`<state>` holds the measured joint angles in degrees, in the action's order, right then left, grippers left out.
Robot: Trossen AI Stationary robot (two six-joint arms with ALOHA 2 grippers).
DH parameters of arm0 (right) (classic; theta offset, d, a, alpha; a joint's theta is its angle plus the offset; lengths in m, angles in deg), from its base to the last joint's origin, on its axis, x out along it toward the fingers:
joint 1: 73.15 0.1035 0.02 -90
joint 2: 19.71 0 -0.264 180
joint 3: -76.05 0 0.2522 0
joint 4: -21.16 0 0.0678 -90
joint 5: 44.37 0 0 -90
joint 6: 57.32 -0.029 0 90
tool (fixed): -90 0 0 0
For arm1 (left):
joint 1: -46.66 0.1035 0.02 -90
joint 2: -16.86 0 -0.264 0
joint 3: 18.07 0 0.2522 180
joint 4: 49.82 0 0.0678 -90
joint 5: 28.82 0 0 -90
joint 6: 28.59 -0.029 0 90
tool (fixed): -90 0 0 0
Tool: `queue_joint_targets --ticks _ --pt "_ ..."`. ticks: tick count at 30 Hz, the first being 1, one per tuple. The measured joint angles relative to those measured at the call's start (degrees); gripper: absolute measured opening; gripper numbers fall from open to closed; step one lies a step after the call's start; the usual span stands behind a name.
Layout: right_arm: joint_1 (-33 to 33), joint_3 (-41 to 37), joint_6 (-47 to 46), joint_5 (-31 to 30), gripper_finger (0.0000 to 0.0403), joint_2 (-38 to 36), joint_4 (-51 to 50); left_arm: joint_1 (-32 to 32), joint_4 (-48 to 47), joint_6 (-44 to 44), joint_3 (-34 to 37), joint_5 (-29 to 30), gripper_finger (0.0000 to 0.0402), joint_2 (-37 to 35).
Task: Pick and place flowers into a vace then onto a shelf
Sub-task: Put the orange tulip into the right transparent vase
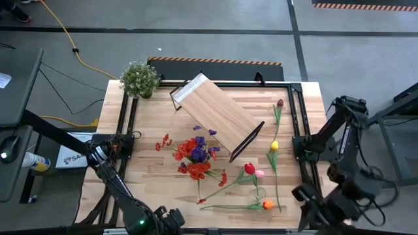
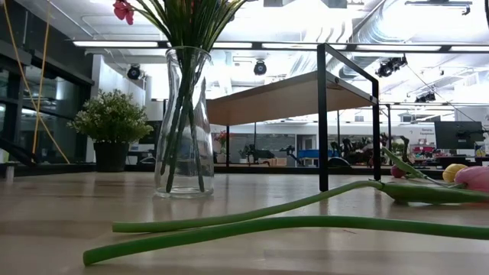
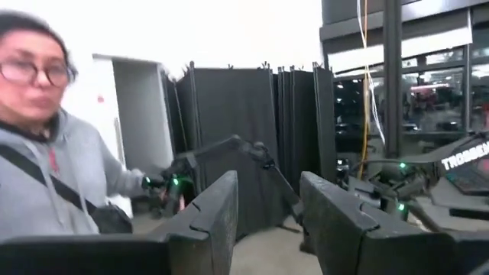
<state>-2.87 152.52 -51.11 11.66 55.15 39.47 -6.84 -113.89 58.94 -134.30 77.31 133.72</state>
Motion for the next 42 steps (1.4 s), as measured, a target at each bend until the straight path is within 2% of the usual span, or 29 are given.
queue_joint_targets --ticks 4,11,16,21,35,38,42 --pt "0.43 8.58 -0.95 -4.80 0.0135 4.50 -12.49 -0.63 0.09 0.00 0.00 -0.05 0.0145 0.00" --pt "0.35 27.44 -11.78 -10.73 0.0135 13.08 -41.32 -0.94 0.53 0.00 0.00 -0.01 0.0145 0.00" --pt "-0.56 39.82 -19.26 -10.89 0.0135 19.28 -58.48 -1.00 0.84 0.00 0.00 0.04 0.0145 0.00" --pt "-2.16 47.82 -28.88 -9.91 0.0135 23.75 -72.28 -1.00 0.79 -0.20 0.00 0.05 0.0145 0.00" --pt "-9.73 48.87 -47.41 10.12 0.0135 29.27 -88.01 -1.00 0.68 -0.22 0.00 0.03 0.0145 0.00" --pt "-10.43 48.85 -48.64 12.88 0.0135 30.22 -89.08 -1.00 0.66 -0.24 0.00 0.03 0.0145 0.00" --pt "-10.67 48.85 -48.92 13.37 0.0135 30.25 -89.34 -1.00 0.45 -1.46 0.00 0.03 0.0145 0.00"
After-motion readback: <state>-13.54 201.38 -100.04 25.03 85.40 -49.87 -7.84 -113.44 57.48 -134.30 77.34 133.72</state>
